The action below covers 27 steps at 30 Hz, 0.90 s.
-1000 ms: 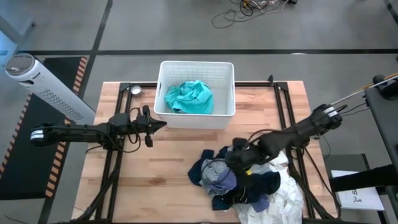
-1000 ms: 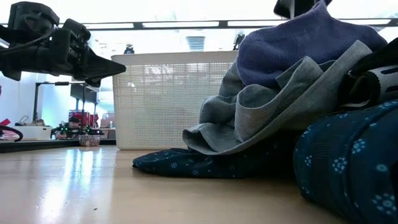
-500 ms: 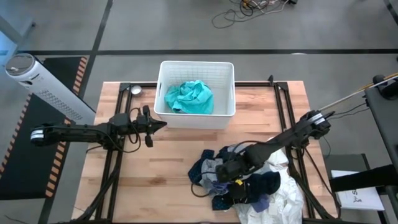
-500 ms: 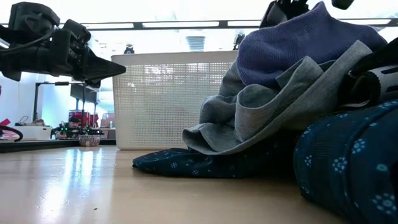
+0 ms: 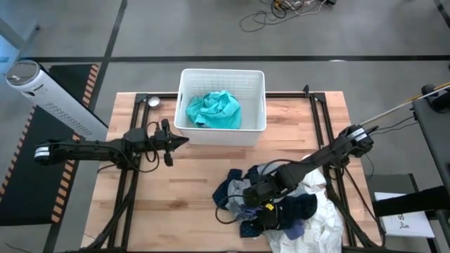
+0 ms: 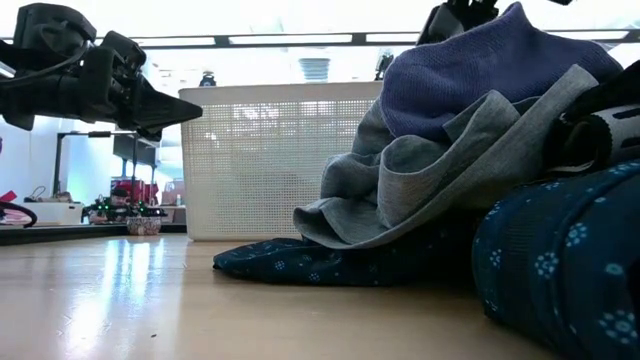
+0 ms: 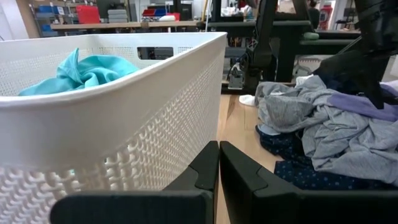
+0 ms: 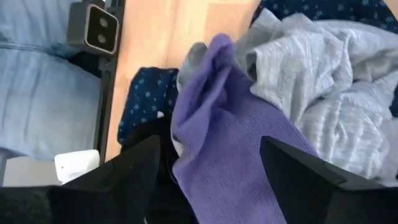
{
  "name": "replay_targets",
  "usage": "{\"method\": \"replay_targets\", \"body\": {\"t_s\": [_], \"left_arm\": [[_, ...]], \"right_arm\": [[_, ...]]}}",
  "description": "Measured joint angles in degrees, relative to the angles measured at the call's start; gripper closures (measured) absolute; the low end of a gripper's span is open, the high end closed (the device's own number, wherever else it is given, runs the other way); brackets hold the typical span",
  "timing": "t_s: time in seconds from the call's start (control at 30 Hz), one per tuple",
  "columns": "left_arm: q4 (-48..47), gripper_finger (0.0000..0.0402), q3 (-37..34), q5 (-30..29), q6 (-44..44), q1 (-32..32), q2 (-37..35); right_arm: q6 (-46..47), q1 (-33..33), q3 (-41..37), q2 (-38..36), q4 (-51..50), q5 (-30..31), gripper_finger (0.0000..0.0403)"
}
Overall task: Sort clothes
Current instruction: Put the blue sock into the laundry organizer
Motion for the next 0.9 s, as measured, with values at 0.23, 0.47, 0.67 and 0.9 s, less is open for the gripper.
{"method": "replay_targets", "body": {"t_s": [0.23, 0.47, 0.67, 0.9], "left_arm": [[0.01, 0.0400, 0.00, -0.01, 0.00, 0.00, 0.00], [0.01, 0.0400, 0.00, 0.00, 0.00, 0.02, 0.00], [0.01, 0.0400, 0.00, -0.02, 0.00, 0.00, 0.00], [0.01, 0.0400, 0.00, -0.02, 0.00, 0.00, 0.00]], "right_arm": [[-0.06, -0.44, -1.56, -0.02, 2.62, -2.36, 0.0212], [-1.98, -0.63, -1.67, -0.02, 3.16, -2.36, 0.0329], [-3.41, -0.72, -1.67, -0.26, 3.19, -2.36, 0.0394], [-3.48, -1.59, -1.27, -3.15, 2.82, -1.92, 0.0400]]}}
